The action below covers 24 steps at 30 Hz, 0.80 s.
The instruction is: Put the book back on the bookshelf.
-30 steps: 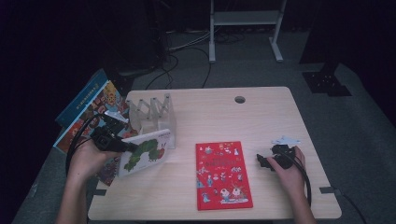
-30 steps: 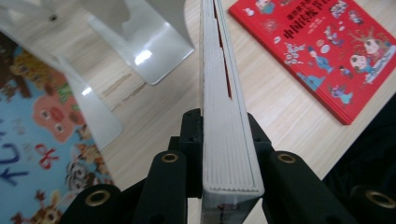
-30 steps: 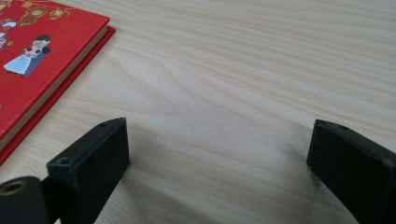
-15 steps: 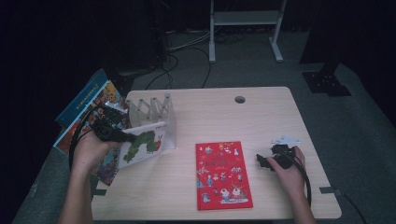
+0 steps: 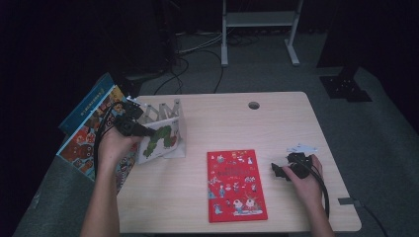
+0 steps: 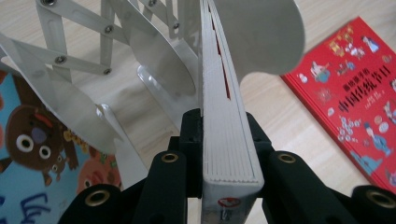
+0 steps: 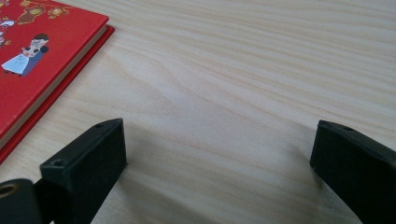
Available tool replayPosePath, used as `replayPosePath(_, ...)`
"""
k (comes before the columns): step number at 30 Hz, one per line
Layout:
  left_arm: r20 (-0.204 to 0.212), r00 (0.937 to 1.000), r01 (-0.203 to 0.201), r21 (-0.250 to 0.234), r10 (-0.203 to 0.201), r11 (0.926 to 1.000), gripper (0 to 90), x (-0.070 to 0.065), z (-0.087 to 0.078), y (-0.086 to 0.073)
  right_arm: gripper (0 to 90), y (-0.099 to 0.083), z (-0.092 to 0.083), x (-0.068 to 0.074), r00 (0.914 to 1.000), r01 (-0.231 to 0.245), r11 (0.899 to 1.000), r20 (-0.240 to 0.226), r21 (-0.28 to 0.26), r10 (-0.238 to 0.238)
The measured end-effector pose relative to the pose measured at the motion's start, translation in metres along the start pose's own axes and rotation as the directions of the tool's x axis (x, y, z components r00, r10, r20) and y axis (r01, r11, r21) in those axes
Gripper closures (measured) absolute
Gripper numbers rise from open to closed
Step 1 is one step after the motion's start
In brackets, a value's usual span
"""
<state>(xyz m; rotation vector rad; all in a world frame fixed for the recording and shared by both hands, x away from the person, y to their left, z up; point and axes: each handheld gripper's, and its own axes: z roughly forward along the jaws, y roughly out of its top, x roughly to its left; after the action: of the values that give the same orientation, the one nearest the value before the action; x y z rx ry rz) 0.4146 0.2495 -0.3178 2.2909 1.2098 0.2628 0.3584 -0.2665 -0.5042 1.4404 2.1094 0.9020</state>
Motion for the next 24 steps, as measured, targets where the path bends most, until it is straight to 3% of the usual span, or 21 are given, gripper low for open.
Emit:
replayPosePath(4,-0.019,0.9998,0.002,0.008,-0.002,1.0000,75.0,0.000,0.009,0.002,2.8,0.000,0.000,0.000,1.0000,0.002,1.000,0.000,0.000,-0.002)
replayPosePath(11,-0.027,0.9996,0.009,0.018,-0.009,0.9998,74.9,-0.001,0.011,-0.001,2.8,0.000,0.000,0.000,1.0000,0.001,1.000,0.000,0.001,-0.001)
replayPosePath(24,-0.010,0.9992,0.038,0.067,-0.038,0.9971,74.8,0.002,0.034,-0.011,2.8,0.000,0.000,0.000,1.0000,0.001,1.000,0.000,0.001,-0.001)
